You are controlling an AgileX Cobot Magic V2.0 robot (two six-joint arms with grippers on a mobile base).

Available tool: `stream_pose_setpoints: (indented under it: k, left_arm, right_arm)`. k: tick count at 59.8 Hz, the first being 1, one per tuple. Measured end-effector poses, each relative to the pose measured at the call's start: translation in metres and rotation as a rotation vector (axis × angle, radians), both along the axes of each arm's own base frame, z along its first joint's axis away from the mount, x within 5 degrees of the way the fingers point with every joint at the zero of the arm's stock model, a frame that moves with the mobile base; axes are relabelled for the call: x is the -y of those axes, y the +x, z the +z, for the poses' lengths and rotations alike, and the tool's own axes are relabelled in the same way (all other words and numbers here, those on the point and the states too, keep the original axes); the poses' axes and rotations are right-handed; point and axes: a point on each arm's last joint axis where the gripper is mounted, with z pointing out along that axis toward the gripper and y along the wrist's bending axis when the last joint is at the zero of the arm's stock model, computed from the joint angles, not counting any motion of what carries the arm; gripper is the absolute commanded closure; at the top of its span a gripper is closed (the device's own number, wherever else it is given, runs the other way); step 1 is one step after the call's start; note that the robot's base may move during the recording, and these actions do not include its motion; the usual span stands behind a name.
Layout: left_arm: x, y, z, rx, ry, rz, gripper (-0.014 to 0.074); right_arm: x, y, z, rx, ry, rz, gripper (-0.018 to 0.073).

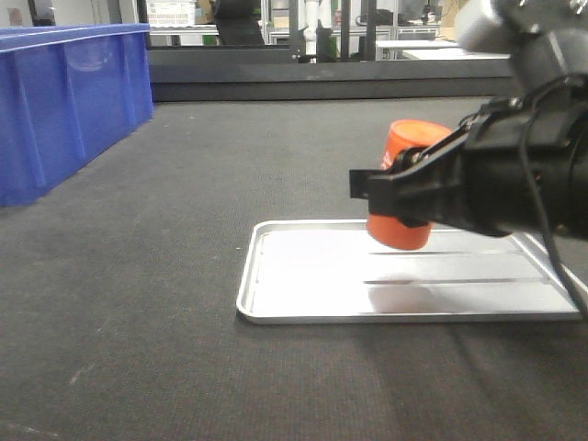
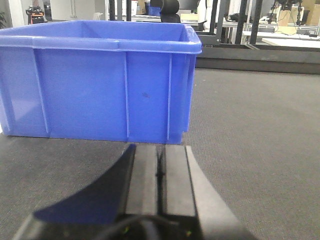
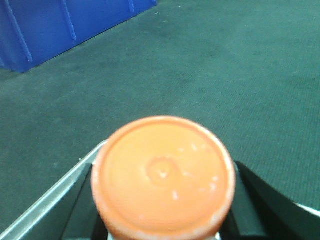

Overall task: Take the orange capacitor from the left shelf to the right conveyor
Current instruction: 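Lower the held capacitor upright onto the silver tray with the right gripper, then open the right gripper and lift it away from the capacitor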

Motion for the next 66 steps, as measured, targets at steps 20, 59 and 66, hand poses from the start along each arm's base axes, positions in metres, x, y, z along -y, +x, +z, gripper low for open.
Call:
stream_pose_setpoints:
  k: [20, 59, 66]
  left_arm:
    - [0.000, 0.000, 0.000, 0.000, 0.000, 0.000, 0.0722]
    - [0.000, 0.000, 0.000, 0.000, 0.000, 0.000, 0.0722]
    - [0.000, 0.000, 0.000, 0.000, 0.000, 0.000, 0.0722]
  right_arm:
    - [-0.001, 0.001, -0.001, -0.006, -0.004, 0.000, 0.0017]
    - [0.001, -0.001, 0.024, 0.147, 0.075, -0.003, 0.0017]
    - [0.005, -0.008, 0.045, 0.200, 0.112, -0.003, 0.0023]
